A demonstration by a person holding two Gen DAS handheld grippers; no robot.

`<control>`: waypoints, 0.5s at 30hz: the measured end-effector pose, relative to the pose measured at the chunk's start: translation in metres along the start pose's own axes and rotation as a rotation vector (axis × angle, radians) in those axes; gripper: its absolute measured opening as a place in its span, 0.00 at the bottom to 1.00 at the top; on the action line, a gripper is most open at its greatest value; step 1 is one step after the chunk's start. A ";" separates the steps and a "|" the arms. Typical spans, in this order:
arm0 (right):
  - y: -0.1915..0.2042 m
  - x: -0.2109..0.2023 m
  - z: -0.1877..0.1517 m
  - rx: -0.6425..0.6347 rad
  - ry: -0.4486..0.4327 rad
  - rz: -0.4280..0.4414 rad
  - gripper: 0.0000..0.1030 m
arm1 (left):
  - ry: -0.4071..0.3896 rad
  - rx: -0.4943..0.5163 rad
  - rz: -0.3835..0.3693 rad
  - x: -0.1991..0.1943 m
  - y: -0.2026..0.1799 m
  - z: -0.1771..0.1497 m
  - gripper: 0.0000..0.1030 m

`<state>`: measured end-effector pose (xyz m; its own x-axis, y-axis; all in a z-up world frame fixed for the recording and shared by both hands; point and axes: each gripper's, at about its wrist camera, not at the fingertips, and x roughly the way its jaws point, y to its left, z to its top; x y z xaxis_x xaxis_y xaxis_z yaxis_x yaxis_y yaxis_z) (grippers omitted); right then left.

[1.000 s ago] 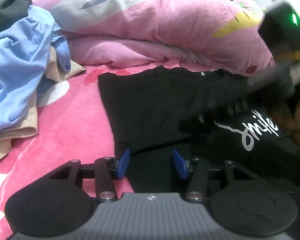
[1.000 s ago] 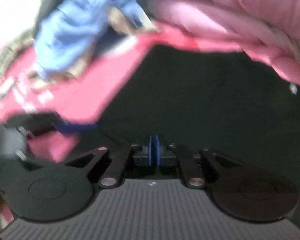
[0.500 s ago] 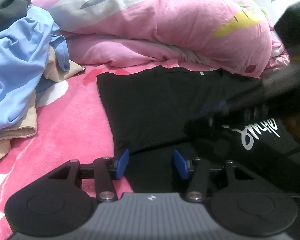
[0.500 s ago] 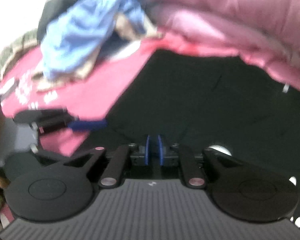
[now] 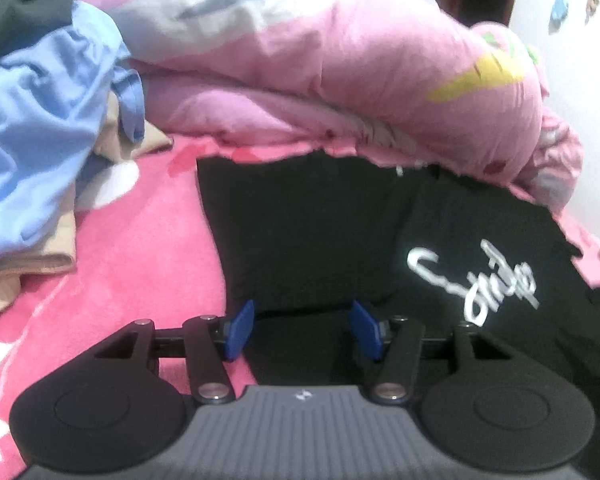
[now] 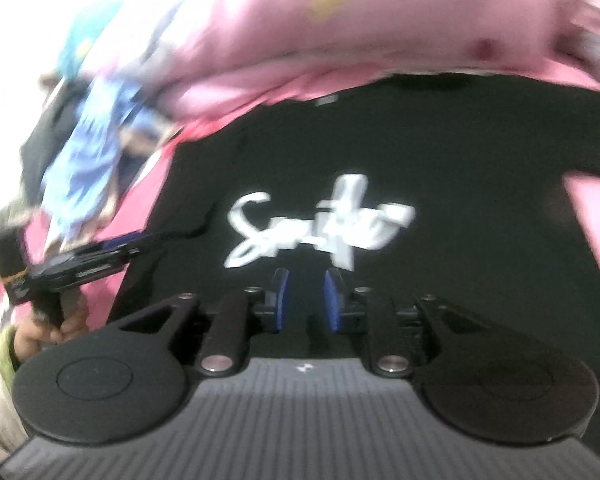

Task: Fold clothes

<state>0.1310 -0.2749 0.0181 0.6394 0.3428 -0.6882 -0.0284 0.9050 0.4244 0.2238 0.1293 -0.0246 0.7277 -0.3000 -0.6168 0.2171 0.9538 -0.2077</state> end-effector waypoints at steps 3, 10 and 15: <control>-0.015 -0.010 0.009 0.040 -0.046 0.020 0.20 | -0.017 0.002 -0.008 -0.006 -0.006 0.013 0.56; 0.064 0.087 0.069 -0.257 -0.070 0.255 0.20 | 0.024 0.128 0.027 0.027 -0.026 0.034 0.58; 0.126 0.198 0.096 -0.399 0.050 0.410 0.19 | 0.072 0.122 0.021 0.056 -0.015 0.013 0.59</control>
<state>0.3278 -0.1170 -0.0080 0.4783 0.6885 -0.5452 -0.5603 0.7173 0.4142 0.2702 0.0987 -0.0463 0.6852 -0.2767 -0.6738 0.2831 0.9535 -0.1037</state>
